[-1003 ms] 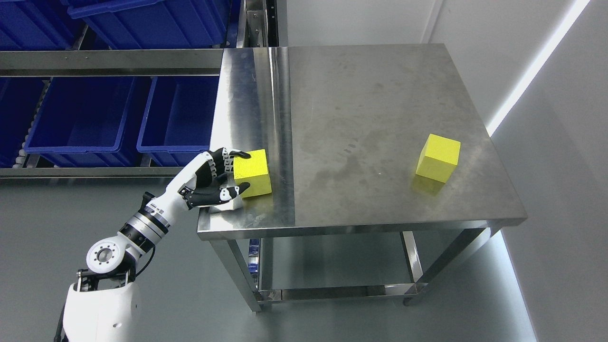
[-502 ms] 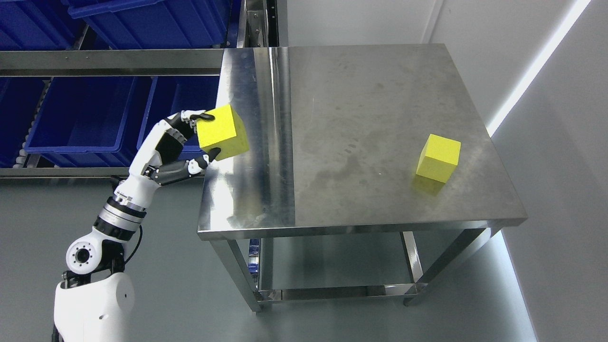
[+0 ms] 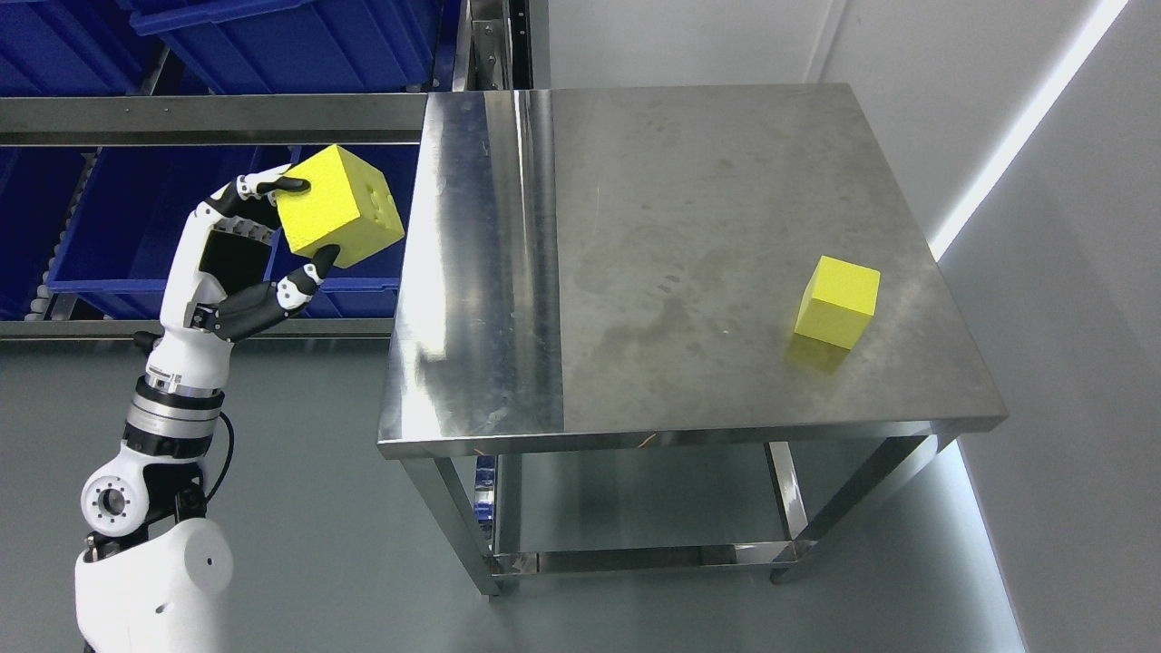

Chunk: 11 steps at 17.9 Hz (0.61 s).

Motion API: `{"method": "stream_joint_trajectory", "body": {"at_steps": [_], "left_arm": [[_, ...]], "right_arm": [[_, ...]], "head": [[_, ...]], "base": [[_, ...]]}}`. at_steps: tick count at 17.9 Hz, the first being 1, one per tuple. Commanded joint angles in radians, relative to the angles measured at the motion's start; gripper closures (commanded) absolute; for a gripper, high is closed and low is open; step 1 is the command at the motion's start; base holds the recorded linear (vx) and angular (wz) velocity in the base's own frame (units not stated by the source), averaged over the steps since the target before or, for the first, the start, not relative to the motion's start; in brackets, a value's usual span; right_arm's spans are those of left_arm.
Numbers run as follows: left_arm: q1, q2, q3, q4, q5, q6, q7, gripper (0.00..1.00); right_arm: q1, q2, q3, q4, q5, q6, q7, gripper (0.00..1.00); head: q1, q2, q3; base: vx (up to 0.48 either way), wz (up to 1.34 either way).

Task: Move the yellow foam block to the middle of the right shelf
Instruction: 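Lift the yellow cube off the table with the left hand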

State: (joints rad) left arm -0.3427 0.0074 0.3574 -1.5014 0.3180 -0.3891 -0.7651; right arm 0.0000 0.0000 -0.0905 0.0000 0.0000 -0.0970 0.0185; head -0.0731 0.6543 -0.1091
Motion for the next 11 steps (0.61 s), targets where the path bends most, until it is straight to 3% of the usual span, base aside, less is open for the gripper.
{"method": "stream_joint_trajectory", "body": {"at_steps": [1, 11], "left_arm": [[0.004, 0.010, 0.077, -0.029, 0.021, -0.002, 0.000, 0.87], [0.031, 0.010, 0.083, -0.042, 0.021, -0.002, -0.002, 0.87]], "right_arm": [[-0.003, -0.017, 0.000, -0.017, -0.002, 0.000, 0.000, 0.00], [-0.003, -0.017, 0.000, -0.017, -0.002, 0.000, 0.000, 0.00]], "head": [[0.0000, 0.000, 0.000], [0.0000, 0.000, 0.000]], "base": [[0.000, 0.00], [0.002, 0.00]]}}
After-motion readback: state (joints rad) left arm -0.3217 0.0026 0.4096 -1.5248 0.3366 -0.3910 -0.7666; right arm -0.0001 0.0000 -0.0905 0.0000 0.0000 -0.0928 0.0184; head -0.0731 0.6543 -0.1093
